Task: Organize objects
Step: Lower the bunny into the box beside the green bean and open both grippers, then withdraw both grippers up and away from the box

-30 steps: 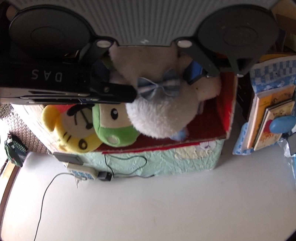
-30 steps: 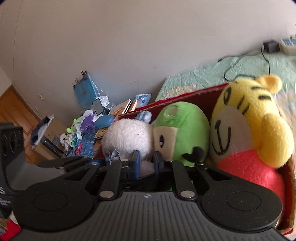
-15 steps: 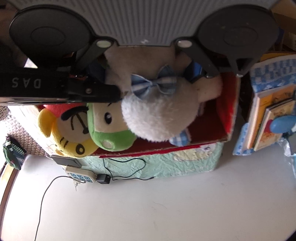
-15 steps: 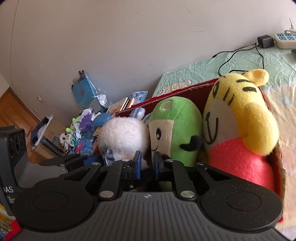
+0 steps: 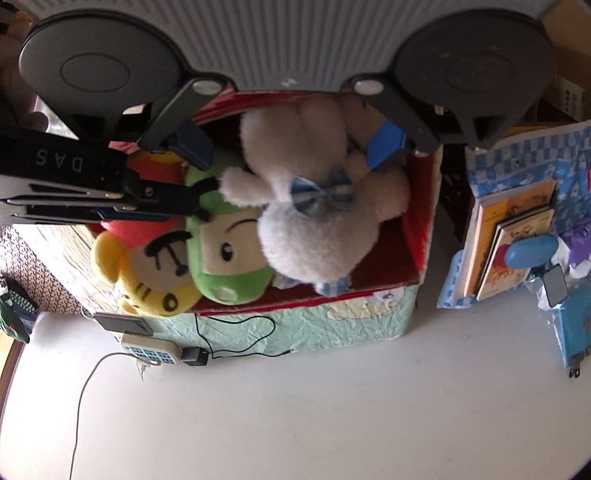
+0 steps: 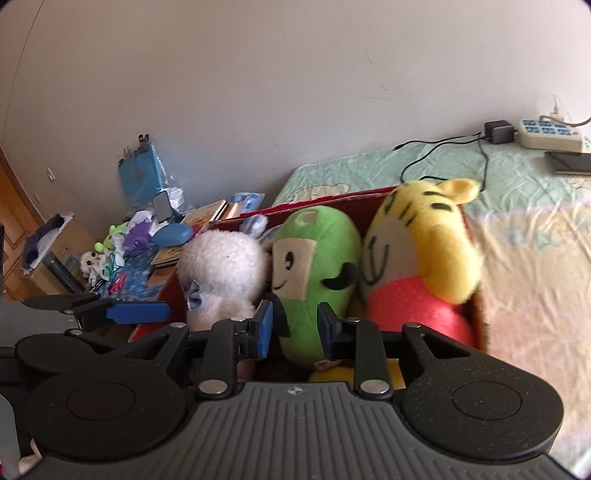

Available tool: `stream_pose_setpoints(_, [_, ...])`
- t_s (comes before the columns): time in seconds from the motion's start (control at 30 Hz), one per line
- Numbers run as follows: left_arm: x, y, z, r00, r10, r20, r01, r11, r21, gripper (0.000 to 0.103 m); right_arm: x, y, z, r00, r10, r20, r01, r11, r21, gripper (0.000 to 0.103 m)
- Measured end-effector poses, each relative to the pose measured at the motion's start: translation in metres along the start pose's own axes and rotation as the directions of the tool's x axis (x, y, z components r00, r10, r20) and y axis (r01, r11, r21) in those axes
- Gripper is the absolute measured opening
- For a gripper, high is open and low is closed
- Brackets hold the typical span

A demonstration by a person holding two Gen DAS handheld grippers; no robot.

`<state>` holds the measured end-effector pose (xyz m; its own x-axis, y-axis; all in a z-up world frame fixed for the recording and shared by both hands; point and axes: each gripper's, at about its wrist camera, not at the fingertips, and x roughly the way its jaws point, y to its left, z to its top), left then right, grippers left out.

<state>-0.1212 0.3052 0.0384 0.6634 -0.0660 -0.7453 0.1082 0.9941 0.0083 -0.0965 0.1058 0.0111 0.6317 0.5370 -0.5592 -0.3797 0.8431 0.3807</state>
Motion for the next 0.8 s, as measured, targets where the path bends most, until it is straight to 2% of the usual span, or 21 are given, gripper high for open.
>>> stream_pose_setpoints(0.07, [0.0,-0.007,0.0,1.0,-0.006,-0.005,0.006,1.0,0.002,0.091,-0.007,-0.007,-0.002,1.0,-0.009,0.007,0.009,1.0,0.023,0.028])
stream_pose_setpoints(0.13, [0.001,-0.012,0.0,0.999,-0.045,-0.014,0.045,0.999,-0.003,0.091,-0.014,-0.013,-0.004,1.0,-0.01,0.015,0.009,0.999,0.046,0.028])
stream_pose_setpoints(0.3, [-0.002,-0.033,0.0,0.998,-0.068,-0.016,0.068,0.997,0.023,0.091,-0.035,-0.019,-0.008,0.998,-0.042,0.036,0.04,0.997,0.059,0.028])
stream_pose_setpoints(0.4, [-0.004,-0.051,0.003,0.999,-0.048,-0.022,0.049,0.998,0.049,0.093,-0.047,-0.019,-0.008,0.996,-0.064,0.055,0.061,0.997,0.055,0.028])
stream_pose_setpoints(0.53, [-0.003,-0.074,0.007,0.999,-0.017,-0.048,0.02,0.997,0.074,0.093,-0.062,-0.024,-0.01,0.989,-0.123,0.087,0.119,0.991,0.055,0.038])
stream_pose_setpoints(0.8, [-0.001,-0.113,0.012,0.994,0.057,-0.092,-0.045,0.991,0.124,0.093,-0.078,-0.041,-0.019,0.966,-0.246,0.079,0.238,0.966,0.102,0.038])
